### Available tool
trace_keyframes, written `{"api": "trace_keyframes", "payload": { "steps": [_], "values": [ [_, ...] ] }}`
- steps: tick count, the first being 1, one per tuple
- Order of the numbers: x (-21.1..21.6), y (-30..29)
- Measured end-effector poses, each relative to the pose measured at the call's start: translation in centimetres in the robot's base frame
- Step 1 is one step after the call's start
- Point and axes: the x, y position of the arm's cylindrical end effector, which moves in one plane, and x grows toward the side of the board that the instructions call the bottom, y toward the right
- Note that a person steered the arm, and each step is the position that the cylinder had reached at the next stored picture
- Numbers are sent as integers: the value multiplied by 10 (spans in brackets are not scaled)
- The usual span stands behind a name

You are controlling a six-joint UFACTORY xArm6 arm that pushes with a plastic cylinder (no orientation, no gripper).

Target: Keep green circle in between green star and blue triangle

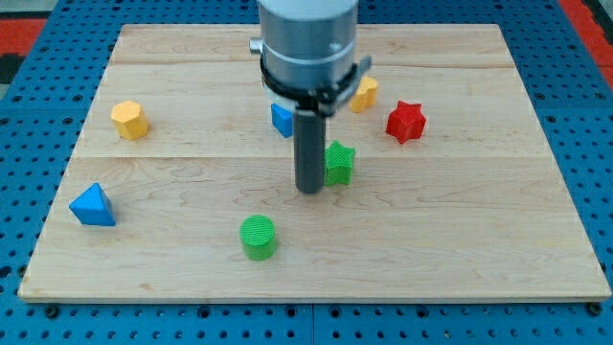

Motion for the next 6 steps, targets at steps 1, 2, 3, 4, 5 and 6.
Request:
{"api": "trace_keyframes", "payload": {
  "steps": [1,2,3,4,5,6],
  "values": [
    [53,32],
    [86,-53],
    [48,-110],
    [6,-126],
    [28,-114],
    [35,-56]
  ]
}}
